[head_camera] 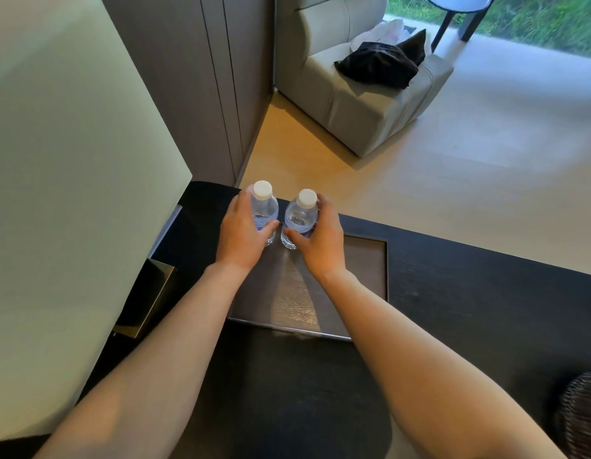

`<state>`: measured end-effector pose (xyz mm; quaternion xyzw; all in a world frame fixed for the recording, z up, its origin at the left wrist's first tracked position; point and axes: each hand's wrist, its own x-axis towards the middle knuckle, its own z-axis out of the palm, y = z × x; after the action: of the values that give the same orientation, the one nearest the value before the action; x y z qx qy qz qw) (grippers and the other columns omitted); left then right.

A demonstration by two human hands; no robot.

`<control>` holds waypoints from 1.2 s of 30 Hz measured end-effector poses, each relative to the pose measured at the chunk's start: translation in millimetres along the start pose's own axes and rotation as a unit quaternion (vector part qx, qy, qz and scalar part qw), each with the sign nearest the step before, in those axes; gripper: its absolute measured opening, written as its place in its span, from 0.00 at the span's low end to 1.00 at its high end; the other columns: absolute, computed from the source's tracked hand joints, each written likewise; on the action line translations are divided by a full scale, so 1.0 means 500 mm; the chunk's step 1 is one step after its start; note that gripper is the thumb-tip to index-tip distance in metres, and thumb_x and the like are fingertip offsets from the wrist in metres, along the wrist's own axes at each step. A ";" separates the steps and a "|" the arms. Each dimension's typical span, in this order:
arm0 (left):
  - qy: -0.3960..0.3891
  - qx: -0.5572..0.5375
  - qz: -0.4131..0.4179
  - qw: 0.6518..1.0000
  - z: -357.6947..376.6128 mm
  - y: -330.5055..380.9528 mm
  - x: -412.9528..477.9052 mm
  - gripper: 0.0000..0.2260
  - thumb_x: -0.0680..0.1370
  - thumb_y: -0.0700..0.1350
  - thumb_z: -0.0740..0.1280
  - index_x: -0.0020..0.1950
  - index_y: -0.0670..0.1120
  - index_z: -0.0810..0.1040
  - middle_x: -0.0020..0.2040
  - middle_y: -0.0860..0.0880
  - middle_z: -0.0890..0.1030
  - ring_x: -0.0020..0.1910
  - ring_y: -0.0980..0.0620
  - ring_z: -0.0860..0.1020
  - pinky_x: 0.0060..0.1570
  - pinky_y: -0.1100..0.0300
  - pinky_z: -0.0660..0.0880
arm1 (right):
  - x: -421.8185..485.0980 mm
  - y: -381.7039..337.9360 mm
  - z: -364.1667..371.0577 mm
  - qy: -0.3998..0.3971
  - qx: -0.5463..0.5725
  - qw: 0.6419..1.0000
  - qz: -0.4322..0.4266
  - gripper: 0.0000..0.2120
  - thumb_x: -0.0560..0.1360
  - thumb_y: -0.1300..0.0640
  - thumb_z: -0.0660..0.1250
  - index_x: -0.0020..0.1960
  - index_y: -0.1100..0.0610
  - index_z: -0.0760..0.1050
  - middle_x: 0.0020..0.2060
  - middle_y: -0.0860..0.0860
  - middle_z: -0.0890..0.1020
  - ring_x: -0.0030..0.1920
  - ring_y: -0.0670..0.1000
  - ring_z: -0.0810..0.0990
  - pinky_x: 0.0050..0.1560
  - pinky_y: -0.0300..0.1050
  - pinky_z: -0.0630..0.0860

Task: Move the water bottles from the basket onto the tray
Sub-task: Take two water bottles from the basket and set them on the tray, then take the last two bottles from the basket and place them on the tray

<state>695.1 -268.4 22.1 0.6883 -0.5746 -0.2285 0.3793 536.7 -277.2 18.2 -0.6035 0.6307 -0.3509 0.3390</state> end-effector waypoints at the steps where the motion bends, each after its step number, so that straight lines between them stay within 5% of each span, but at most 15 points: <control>1: -0.003 0.002 -0.011 1.000 -0.001 0.002 -0.002 0.37 0.73 0.43 0.80 0.78 0.46 0.66 0.73 0.43 0.74 0.73 0.45 0.73 0.68 0.47 0.76 | -0.005 0.001 -0.005 -0.009 -0.002 1.000 0.008 0.44 0.70 0.56 0.82 0.78 0.55 0.62 0.73 0.54 0.73 0.73 0.55 0.73 0.72 0.57 0.73; 5: -0.008 0.009 -0.078 0.997 -0.010 0.008 -0.037 0.43 0.73 0.44 0.80 0.82 0.45 0.60 0.78 0.41 0.68 0.76 0.43 0.70 0.69 0.48 0.72 | -0.050 0.015 -0.044 -0.034 -0.044 0.998 0.024 0.46 0.72 0.51 0.80 0.82 0.57 0.58 0.78 0.54 0.68 0.77 0.53 0.68 0.74 0.45 0.65; 16: -0.061 0.072 -0.165 0.982 0.034 0.096 -0.392 0.29 0.76 0.48 0.76 0.73 0.41 0.73 0.67 0.41 0.77 0.66 0.41 0.77 0.61 0.51 0.73 | -0.344 0.127 -0.294 -0.045 -0.195 0.978 0.057 0.31 0.78 0.46 0.72 0.77 0.56 0.67 0.71 0.53 0.75 0.71 0.54 0.75 0.69 0.51 0.74; 21: -0.113 0.082 -0.127 0.982 0.105 0.208 -0.591 0.21 0.79 0.49 0.71 0.69 0.42 0.77 0.63 0.43 0.80 0.63 0.43 0.79 0.60 0.51 0.75 | -0.534 0.204 -0.446 -0.029 -0.244 0.966 0.076 0.25 0.79 0.45 0.68 0.72 0.55 0.72 0.65 0.53 0.79 0.61 0.55 0.80 0.61 0.51 0.77; 36: -0.284 0.060 0.070 0.954 0.367 0.555 -1.056 0.17 0.81 0.52 0.68 0.67 0.45 0.78 0.57 0.49 0.82 0.52 0.52 0.81 0.49 0.58 0.78 | -0.981 0.396 -0.911 0.097 -0.254 0.952 0.141 0.19 0.80 0.47 0.67 0.67 0.54 0.77 0.59 0.51 0.81 0.59 0.51 0.81 0.59 0.51 0.80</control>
<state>261.9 178.8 64.5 0.5749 -0.7179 -0.3521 0.1734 65.9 233.4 89.9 -0.5377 0.8074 -0.1850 0.1575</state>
